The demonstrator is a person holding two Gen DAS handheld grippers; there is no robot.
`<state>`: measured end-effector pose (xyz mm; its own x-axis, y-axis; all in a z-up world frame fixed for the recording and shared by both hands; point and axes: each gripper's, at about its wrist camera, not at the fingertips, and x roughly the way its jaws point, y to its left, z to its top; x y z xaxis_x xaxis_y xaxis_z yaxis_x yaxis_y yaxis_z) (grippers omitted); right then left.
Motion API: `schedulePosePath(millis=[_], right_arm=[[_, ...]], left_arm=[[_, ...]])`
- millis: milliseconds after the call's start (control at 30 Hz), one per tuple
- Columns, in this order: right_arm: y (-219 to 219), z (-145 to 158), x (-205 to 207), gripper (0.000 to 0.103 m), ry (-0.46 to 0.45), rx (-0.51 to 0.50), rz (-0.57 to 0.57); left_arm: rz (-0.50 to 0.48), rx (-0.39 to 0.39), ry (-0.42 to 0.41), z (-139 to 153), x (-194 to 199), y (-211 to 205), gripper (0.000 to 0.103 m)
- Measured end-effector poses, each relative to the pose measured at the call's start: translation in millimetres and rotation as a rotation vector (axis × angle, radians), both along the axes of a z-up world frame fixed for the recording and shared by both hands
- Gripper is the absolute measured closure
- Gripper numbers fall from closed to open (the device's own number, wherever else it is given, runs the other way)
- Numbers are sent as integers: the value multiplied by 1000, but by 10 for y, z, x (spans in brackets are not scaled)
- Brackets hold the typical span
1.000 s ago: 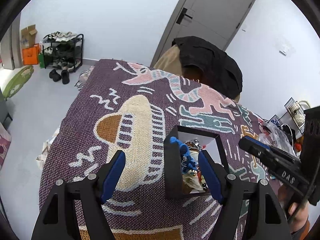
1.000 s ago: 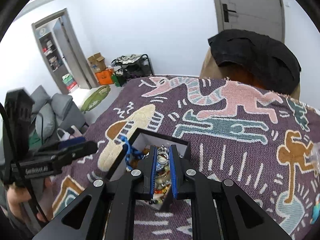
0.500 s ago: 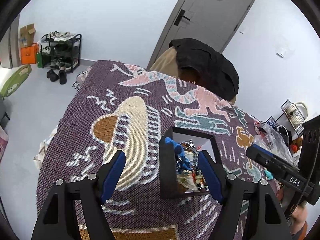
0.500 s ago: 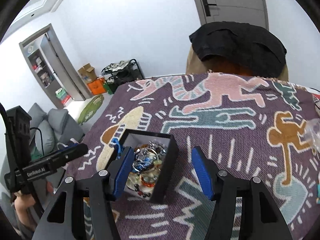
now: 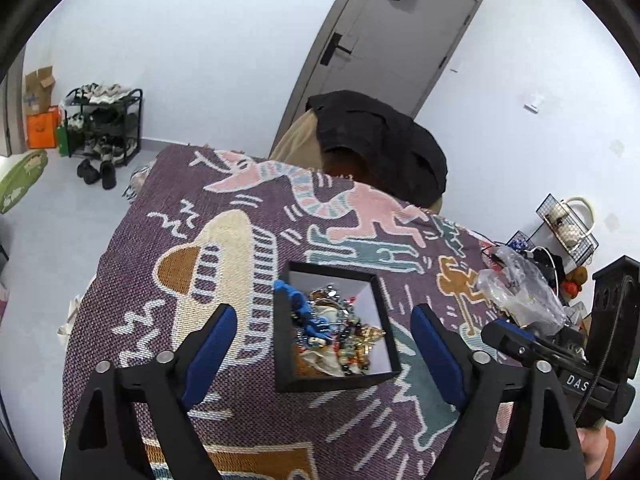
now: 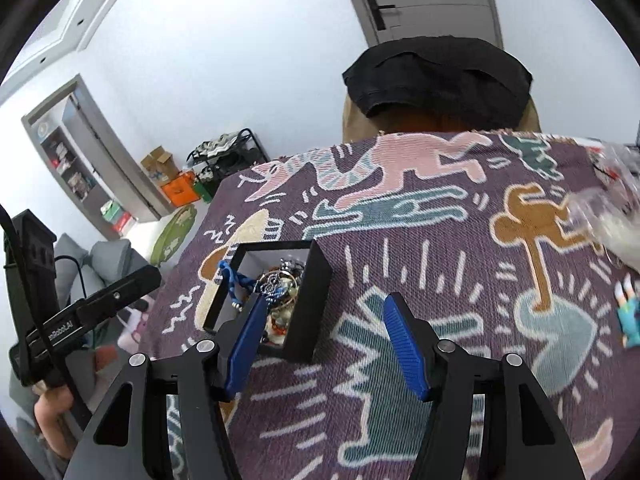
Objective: Organize jewelry
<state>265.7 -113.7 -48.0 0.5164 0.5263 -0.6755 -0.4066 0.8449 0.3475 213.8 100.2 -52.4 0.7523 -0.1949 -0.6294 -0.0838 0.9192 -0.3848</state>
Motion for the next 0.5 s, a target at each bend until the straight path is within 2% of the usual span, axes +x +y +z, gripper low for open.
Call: schedulePosePath(millis=[133,433,500], right_arm=[[-118,93,-158,22,-30,19,-29],[-419,248,-449,1,-49,52,-90],[-468,304,-519,0,-65,57,-99]], left_arm=[[-12,20,-23,104,-97,-107,7],[-34,40,-103,372,-408,-297,0],[-36,36,-119,436,-473,-317,0]])
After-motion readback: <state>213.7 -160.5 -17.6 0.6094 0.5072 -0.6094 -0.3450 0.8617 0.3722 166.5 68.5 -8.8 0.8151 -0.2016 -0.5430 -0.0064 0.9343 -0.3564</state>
